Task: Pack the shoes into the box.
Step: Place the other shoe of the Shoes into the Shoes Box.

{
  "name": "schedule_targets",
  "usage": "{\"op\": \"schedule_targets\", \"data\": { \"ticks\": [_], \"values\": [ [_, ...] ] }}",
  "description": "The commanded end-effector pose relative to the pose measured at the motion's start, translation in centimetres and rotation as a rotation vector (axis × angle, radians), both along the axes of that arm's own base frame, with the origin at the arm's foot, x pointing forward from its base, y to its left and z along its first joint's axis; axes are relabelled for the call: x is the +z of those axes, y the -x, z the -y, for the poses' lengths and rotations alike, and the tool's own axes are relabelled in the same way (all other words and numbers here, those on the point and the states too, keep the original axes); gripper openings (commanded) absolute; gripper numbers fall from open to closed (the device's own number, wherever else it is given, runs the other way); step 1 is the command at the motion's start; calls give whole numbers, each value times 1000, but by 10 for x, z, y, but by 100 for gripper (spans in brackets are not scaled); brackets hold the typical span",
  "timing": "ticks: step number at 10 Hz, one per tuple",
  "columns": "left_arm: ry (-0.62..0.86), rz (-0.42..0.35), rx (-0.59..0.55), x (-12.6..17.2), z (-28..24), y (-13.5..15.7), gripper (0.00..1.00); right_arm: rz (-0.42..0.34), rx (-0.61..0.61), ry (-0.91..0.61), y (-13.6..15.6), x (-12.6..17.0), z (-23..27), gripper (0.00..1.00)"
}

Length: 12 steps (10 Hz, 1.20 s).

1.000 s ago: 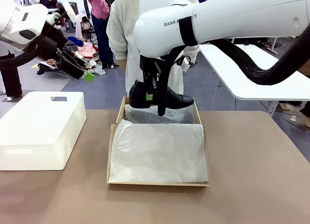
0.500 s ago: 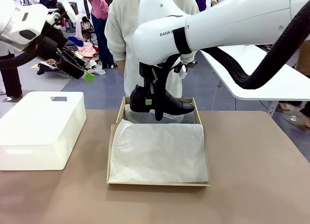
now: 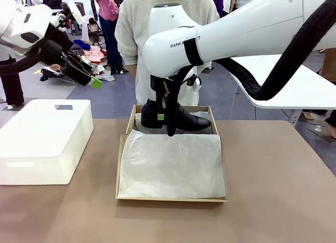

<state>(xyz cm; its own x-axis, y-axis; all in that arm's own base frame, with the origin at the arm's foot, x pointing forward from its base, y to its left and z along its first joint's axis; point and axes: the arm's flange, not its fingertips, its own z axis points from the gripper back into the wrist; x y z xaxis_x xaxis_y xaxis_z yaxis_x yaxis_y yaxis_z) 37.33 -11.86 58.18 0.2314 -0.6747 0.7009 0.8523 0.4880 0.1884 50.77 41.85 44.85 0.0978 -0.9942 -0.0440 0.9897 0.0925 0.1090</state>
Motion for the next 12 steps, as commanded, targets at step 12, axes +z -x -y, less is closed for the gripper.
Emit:
{"op": "schedule_targets", "data": {
  "ticks": [12],
  "values": [
    [11, 2, -19, 0, -2, -1, 100, -80, -78, -47, -16, -51, -9, 0]
  ]
}}
